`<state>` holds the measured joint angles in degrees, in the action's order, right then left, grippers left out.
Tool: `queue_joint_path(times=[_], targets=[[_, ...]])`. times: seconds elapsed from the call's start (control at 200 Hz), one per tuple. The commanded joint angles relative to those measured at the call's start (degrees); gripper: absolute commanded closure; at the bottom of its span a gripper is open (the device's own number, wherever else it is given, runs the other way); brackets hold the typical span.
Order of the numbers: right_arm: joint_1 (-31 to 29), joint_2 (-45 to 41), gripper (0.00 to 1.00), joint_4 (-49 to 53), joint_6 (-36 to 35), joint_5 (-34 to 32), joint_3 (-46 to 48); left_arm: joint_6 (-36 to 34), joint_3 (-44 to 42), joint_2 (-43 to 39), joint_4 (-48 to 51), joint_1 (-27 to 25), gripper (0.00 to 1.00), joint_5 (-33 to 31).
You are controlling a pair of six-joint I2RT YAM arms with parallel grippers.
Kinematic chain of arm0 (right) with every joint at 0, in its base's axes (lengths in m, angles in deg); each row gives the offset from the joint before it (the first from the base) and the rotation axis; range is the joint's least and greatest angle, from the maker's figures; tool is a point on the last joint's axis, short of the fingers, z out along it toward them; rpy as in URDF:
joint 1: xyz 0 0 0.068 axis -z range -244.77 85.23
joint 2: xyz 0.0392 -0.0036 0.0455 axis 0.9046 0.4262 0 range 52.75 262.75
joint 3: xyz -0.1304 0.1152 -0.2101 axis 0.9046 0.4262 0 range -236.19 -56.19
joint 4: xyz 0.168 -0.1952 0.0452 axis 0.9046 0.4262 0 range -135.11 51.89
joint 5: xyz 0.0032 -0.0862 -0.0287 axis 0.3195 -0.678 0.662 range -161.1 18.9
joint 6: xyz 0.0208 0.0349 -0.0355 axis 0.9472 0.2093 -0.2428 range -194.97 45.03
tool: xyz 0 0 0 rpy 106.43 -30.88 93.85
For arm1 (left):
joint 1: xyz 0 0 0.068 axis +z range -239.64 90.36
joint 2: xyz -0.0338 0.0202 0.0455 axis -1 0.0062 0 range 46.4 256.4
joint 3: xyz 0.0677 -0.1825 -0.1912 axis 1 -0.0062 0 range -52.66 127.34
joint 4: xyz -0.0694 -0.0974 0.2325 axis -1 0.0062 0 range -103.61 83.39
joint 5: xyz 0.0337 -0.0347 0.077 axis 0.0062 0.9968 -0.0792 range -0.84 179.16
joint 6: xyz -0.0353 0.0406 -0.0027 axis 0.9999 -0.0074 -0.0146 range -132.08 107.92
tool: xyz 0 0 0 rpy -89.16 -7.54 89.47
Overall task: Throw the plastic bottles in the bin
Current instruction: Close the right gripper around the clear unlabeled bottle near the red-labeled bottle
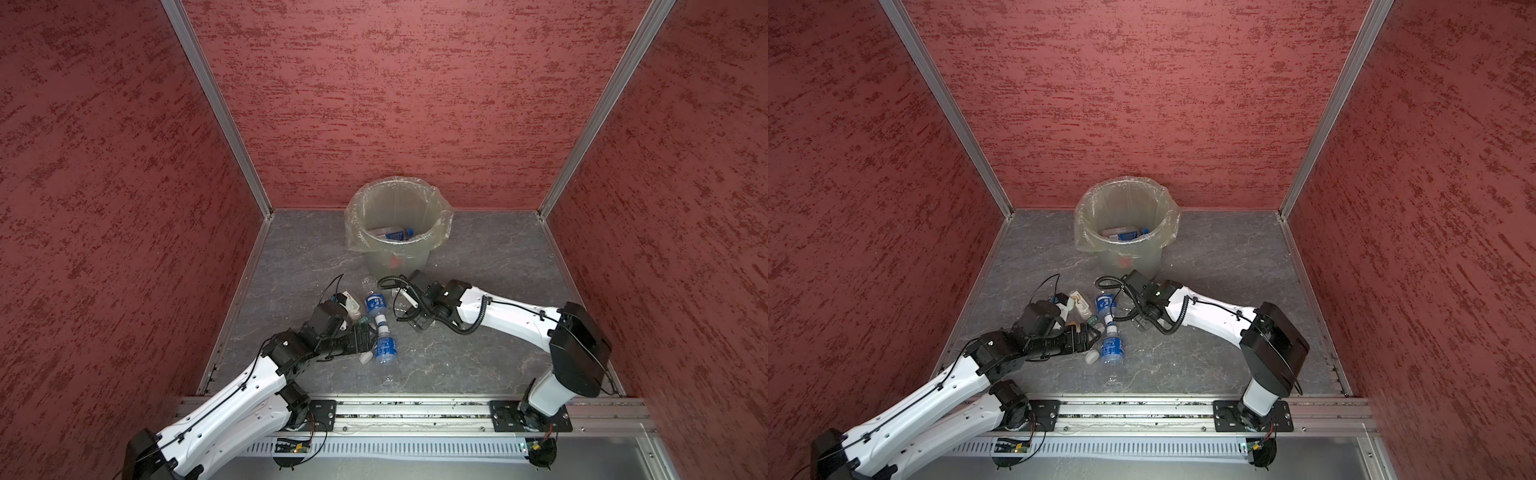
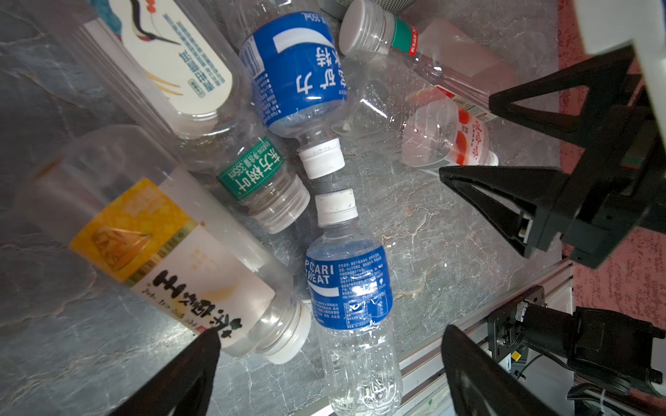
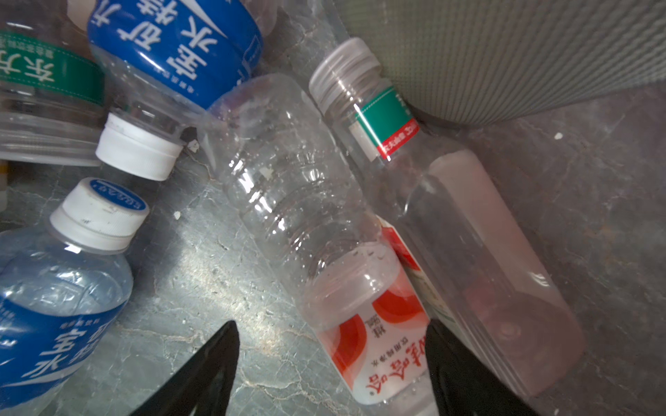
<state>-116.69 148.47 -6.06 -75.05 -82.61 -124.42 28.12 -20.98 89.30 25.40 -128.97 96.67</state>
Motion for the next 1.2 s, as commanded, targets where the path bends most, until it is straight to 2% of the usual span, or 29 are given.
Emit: queue_joint_path(times=[0.0,0.321,0.822,1.192], targets=[[-0.2,1.1,0.18,0.4,-2.4,-1.9,-2.2,-0.3,-0.2,-0.1,0.4,-0.1,0.04,-0.7],[-0.1,5.4,0.19,-0.4,-4.1,-0.5,-4.5,-1.4,-1.1,-1.3,-1.7,-0.2,0.04,2.7],[0.1,7.9,0.29,1.5,-4.1,2.3,-4.4,-1.2,-1.5,-1.9,-1.2,-0.2,0.04,2.3],[0.3,11.1,0.29,2.6,-5.1,2.8,-6.8,-1.1,-1.5,-1.2,-1.6,-0.2,0.04,2.0]])
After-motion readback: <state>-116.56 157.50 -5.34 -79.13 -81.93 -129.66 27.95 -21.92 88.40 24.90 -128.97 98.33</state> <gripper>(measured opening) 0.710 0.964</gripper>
